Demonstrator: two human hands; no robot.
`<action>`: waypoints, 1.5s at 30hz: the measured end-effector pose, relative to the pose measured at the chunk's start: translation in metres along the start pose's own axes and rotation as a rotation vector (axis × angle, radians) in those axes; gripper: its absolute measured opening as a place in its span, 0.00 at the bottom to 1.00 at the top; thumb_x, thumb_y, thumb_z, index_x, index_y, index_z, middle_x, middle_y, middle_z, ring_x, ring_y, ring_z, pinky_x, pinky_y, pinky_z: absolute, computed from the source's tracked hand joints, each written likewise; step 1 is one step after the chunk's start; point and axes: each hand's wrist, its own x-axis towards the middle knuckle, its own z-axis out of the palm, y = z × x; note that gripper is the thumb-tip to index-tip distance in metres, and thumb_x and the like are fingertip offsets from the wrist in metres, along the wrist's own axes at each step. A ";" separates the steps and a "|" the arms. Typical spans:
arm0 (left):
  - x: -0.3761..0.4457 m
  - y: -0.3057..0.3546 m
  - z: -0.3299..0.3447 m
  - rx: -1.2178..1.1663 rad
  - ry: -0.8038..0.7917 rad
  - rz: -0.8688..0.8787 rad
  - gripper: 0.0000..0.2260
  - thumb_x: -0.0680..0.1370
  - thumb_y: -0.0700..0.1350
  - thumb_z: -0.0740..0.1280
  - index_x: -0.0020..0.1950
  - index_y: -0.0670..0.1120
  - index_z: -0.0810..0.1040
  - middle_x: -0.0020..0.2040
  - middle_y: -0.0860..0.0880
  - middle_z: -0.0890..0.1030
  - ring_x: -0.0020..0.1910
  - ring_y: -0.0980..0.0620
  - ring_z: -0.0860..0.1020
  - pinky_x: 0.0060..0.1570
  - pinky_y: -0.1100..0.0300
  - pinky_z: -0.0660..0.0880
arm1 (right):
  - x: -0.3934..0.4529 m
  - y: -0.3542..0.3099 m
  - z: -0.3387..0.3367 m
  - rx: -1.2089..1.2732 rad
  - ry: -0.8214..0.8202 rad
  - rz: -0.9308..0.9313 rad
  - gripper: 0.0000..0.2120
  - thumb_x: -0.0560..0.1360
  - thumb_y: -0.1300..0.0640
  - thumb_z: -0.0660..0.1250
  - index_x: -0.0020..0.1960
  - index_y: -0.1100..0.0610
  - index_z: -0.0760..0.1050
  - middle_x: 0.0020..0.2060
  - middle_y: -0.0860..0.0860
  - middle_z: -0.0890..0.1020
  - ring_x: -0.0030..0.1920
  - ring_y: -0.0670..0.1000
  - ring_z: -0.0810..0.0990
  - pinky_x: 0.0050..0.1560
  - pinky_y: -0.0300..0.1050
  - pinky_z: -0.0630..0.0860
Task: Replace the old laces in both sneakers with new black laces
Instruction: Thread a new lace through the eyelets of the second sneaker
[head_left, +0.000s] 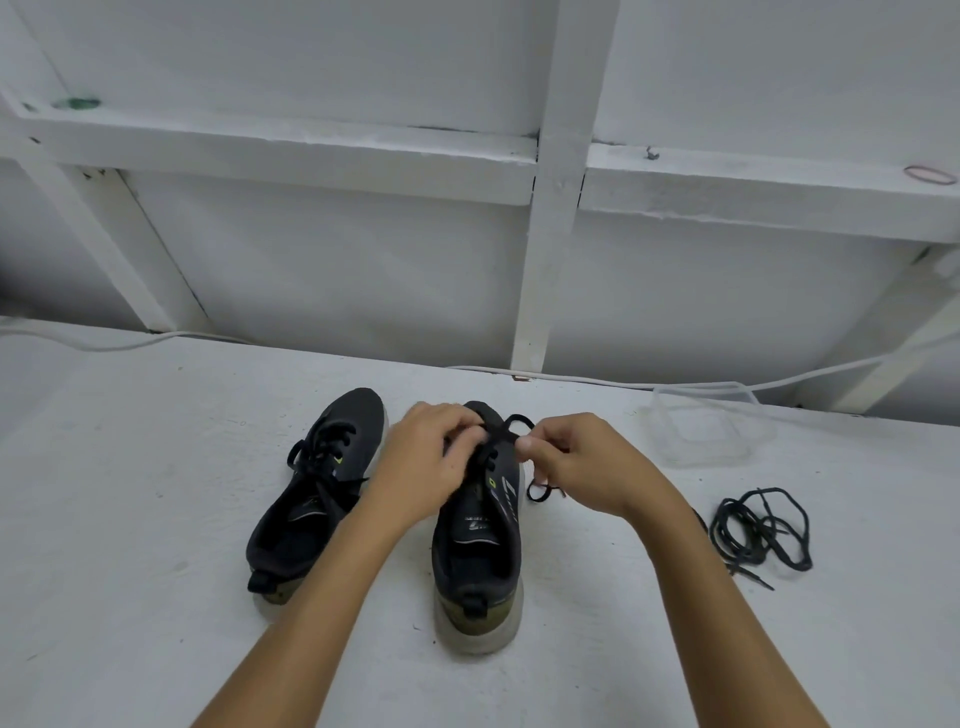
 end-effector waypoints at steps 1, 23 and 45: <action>0.002 -0.005 -0.004 -0.005 0.078 -0.069 0.04 0.79 0.44 0.68 0.49 0.47 0.82 0.41 0.60 0.79 0.45 0.55 0.76 0.48 0.59 0.70 | -0.001 0.004 -0.002 -0.005 0.004 0.013 0.13 0.81 0.49 0.65 0.43 0.53 0.82 0.32 0.45 0.83 0.32 0.47 0.76 0.37 0.43 0.74; -0.002 -0.001 0.003 0.097 -0.093 -0.179 0.03 0.78 0.49 0.69 0.46 0.53 0.82 0.45 0.55 0.80 0.47 0.53 0.76 0.53 0.51 0.74 | -0.003 0.039 0.044 0.761 0.179 0.379 0.08 0.83 0.57 0.65 0.51 0.59 0.80 0.45 0.50 0.88 0.43 0.46 0.85 0.42 0.42 0.82; -0.015 0.000 0.024 0.186 -0.270 -0.348 0.11 0.78 0.53 0.69 0.60 0.55 0.83 0.49 0.56 0.70 0.49 0.56 0.72 0.47 0.63 0.67 | 0.009 0.040 0.080 0.565 0.309 0.217 0.05 0.77 0.61 0.72 0.46 0.53 0.85 0.38 0.51 0.87 0.43 0.56 0.86 0.49 0.54 0.85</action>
